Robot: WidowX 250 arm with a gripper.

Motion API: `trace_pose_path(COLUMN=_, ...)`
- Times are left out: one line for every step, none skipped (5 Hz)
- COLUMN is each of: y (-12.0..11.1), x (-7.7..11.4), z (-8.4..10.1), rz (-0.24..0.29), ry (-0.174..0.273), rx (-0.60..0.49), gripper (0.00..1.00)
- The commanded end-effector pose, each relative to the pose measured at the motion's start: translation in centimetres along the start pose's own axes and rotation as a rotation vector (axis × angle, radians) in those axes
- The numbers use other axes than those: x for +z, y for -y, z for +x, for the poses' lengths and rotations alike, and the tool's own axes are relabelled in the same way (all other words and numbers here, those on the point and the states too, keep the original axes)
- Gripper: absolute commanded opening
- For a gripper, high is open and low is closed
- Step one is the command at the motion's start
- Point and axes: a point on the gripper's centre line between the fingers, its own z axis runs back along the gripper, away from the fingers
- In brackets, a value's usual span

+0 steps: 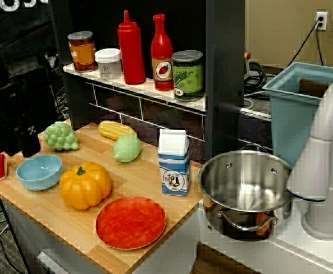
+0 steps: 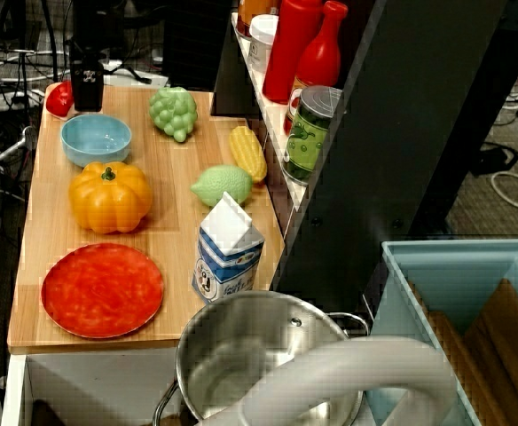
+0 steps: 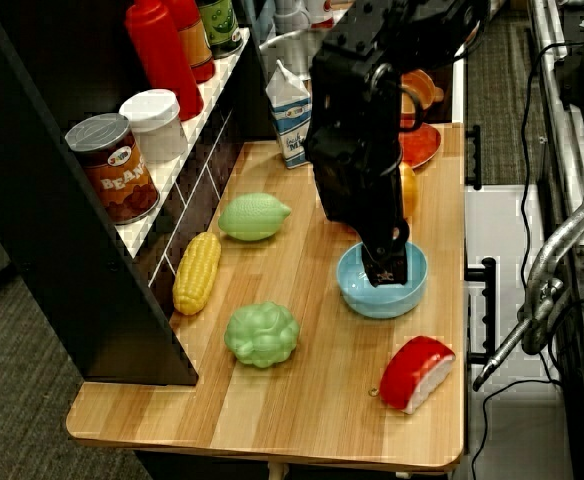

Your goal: Lift bowl

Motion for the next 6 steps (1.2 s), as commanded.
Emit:
trace_pose_path(y=-0.4, x=2.3, z=0.3, rz=0.072, ry=0.047, rx=0.048, gripper=1.00)
trace_pose_path(y=-1.0, x=1.9, z=0.2, rz=0.087, ry=0.029, rx=0.029, gripper=1.00)
trace_pose_path(y=-1.5, x=0.6, z=-0.2, rz=0.087, ry=0.063, rx=0.045, gripper=1.00)
trace_pose_path(y=-1.2, x=-0.8, z=-0.6, rz=0.057, ry=0.106, rx=0.098, gripper=1.00)
trace_pose_path(y=-1.1, x=-1.4, z=-1.2, rz=0.022, ry=0.123, rx=0.129, gripper=1.00)
trace_pose_path(y=-1.5, x=-1.8, z=-1.2, rz=0.025, ry=0.117, rx=0.137, gripper=1.00)
